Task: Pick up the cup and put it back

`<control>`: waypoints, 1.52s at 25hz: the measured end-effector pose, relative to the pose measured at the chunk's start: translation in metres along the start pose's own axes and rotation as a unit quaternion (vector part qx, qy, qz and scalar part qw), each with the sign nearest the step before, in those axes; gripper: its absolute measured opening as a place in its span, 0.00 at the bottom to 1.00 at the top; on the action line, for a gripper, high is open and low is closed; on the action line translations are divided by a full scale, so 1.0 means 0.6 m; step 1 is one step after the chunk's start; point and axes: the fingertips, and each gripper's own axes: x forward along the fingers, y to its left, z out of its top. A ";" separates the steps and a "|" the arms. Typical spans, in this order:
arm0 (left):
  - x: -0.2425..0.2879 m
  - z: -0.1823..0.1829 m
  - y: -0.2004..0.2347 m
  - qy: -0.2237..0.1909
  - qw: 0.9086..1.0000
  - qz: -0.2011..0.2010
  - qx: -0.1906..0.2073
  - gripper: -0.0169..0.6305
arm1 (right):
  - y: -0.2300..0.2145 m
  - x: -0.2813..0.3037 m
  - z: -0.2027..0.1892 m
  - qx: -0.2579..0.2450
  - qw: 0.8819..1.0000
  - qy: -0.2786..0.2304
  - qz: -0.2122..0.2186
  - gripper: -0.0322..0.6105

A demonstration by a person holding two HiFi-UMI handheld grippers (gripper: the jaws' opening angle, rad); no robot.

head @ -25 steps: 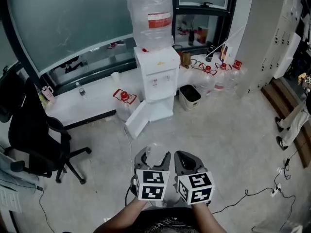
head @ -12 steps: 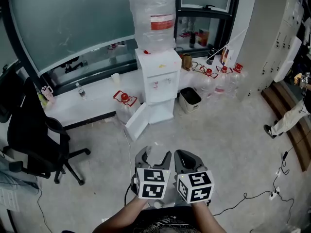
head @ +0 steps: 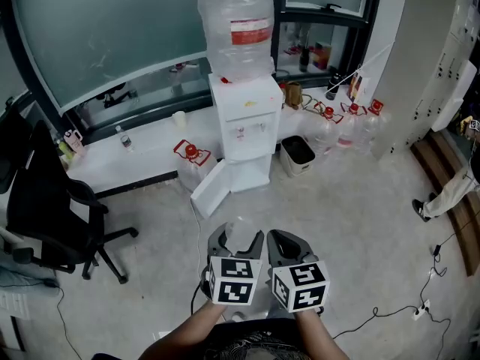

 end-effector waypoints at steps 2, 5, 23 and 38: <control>0.025 0.012 -0.007 0.002 1.000 0.003 0.000 0.47 | -0.025 0.012 0.008 0.001 1.000 0.003 0.005 0.08; 0.063 0.029 -0.020 0.007 1.000 0.006 0.000 0.47 | -0.066 0.030 0.020 0.004 1.000 0.007 0.009 0.08; 0.270 0.110 -0.065 0.045 0.998 0.047 -0.007 0.47 | -0.278 0.137 0.071 0.026 0.998 0.034 0.054 0.08; 0.353 0.138 -0.078 0.060 0.993 0.103 -0.028 0.47 | -0.363 0.189 0.096 0.019 0.993 0.048 0.109 0.08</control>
